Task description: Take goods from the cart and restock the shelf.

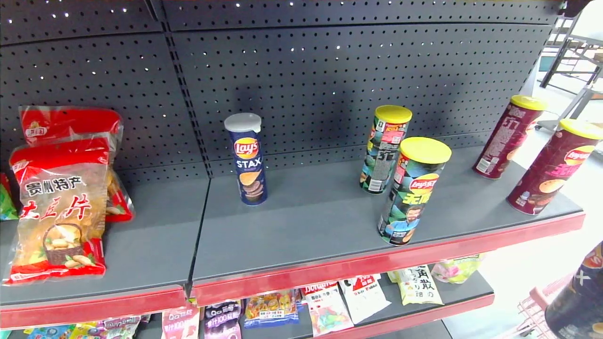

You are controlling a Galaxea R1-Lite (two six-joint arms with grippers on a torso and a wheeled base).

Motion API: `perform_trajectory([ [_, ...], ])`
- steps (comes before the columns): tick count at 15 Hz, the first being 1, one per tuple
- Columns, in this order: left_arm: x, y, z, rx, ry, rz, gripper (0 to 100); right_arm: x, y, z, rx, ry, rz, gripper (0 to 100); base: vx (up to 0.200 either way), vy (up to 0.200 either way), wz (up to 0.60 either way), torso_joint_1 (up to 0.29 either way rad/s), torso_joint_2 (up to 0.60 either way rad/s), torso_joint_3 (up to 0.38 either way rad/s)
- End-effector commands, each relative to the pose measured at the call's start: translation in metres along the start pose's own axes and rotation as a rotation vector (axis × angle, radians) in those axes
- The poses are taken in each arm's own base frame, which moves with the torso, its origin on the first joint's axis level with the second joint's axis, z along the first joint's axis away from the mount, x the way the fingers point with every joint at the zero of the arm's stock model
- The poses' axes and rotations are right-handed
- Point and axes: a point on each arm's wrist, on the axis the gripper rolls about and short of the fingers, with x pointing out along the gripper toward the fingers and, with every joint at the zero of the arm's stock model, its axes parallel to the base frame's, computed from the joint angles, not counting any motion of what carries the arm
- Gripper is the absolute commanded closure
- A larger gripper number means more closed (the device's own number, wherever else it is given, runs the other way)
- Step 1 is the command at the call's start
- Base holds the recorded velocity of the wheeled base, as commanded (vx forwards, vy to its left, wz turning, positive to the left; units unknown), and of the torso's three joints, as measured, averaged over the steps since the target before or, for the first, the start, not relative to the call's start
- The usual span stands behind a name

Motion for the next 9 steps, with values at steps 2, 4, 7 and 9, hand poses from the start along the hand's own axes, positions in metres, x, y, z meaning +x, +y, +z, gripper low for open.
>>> perform_trajectory([
  [2, 0.009, -0.001, 0.008, 0.016, 0.019, -0.046, 0, -0.007, 0.000, -0.008, -0.017, -0.028, 0.005, 100, 0.000, 0.000, 0.00, 0.000, 0.00, 0.000],
  [4, 0.031, -0.003, 0.029, -0.009, 0.026, -0.079, 0, -0.006, 0.000, -0.004, -0.014, -0.030, 0.001, 100, 0.000, 0.000, 0.00, 0.000, 0.00, 0.000],
  [7, 0.097, -0.012, 0.082, -0.102, 0.025, -0.093, 0, -0.006, 0.001, 0.000, 0.034, -0.054, 0.091, 100, 0.000, 0.000, 0.00, 0.000, 0.00, 0.000],
  [9, 0.119, -0.019, 0.096, -0.084, 0.073, -0.239, 0, -0.007, 0.002, 0.004, 0.059, -0.076, 0.151, 100, 0.000, 0.000, 0.00, 0.000, 0.00, 0.000],
])
